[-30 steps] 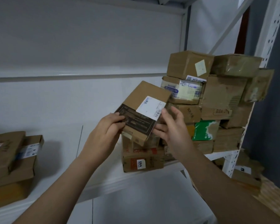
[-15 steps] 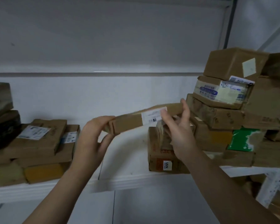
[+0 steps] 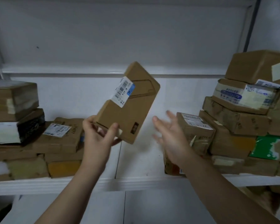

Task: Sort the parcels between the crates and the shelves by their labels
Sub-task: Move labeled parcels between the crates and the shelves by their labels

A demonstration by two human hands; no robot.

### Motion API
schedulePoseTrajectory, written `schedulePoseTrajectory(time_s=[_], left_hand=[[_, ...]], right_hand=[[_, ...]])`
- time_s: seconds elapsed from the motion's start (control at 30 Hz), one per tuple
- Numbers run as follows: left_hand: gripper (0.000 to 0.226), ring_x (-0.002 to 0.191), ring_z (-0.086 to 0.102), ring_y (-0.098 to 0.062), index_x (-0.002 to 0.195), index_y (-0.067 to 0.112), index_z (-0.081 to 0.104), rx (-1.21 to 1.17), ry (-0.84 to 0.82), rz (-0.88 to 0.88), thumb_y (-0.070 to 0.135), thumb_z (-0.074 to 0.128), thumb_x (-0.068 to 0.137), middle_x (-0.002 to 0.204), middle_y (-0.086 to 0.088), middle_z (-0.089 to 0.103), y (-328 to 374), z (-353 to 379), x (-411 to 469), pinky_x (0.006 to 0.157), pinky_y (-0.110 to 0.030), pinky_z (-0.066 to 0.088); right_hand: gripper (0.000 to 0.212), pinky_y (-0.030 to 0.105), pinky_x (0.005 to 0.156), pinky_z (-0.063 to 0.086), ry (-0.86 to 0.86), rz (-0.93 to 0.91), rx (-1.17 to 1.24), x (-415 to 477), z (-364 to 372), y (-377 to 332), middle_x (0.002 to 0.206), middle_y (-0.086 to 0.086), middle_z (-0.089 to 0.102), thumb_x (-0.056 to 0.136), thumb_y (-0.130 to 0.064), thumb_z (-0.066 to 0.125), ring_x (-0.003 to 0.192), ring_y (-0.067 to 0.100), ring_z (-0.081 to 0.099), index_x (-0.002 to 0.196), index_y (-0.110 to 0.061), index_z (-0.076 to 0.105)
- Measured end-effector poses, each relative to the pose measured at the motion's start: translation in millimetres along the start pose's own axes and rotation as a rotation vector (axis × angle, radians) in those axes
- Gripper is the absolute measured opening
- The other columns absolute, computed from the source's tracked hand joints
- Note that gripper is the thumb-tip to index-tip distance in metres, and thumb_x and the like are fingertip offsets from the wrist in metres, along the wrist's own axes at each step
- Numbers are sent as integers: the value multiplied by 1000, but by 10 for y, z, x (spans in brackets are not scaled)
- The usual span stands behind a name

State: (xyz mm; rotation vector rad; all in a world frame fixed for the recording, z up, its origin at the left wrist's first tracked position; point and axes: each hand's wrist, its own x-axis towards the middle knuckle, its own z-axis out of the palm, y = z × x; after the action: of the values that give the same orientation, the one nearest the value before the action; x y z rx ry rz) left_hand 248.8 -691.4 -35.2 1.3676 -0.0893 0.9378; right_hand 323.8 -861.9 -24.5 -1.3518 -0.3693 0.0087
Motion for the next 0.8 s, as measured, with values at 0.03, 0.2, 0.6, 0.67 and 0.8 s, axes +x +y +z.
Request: schedulePoseTrajectory(time_s=[0.03, 0.2, 0.6, 0.67, 0.8], left_hand=[[38, 84, 69, -6, 101, 29, 38, -37, -18, -36, 2, 62, 87, 86, 21, 67, -23, 43, -33, 61, -29, 57], [47, 86, 67, -4, 108, 32, 41, 111, -160, -81, 36, 72, 72, 90, 12, 70, -75, -49, -112, 70, -13, 50], [40, 126, 47, -40, 124, 7, 61, 1314, -484, 953, 15, 62, 85, 131, -19, 56, 234, -870, 599, 105, -59, 30], [36, 109, 60, -38, 116, 3, 67, 1273, -486, 1020, 24, 53, 91, 119, -20, 63, 255, -963, 590, 93, -49, 46], [33, 81, 59, -31, 111, 6, 70, 1231, -448, 966, 26, 57, 89, 97, -14, 64, 196, -1096, 557, 69, -40, 48]], right_hand=[[76, 39, 97, 48, -83, 88, 62, -30, 109, 68, 130, 1, 57, 81, -40, 69, 107, 12, 59, 145, -29, 29], [44, 49, 97, 49, -122, -11, 250, -9, 313, 218, 116, 0, 69, 96, -11, 55, 110, 21, 65, 136, -27, 46], [18, 24, 73, 54, -92, -100, -25, 257, 152, 55, 100, 0, 74, 92, -15, 61, 90, 14, 70, 106, -22, 71], [19, 25, 72, 55, -71, -78, 42, 272, 182, 56, 99, 0, 74, 90, -17, 65, 88, 13, 70, 106, -23, 70], [20, 26, 76, 56, -51, -15, 279, 275, 274, 64, 102, 0, 73, 92, -16, 60, 92, 12, 69, 109, -21, 69]])
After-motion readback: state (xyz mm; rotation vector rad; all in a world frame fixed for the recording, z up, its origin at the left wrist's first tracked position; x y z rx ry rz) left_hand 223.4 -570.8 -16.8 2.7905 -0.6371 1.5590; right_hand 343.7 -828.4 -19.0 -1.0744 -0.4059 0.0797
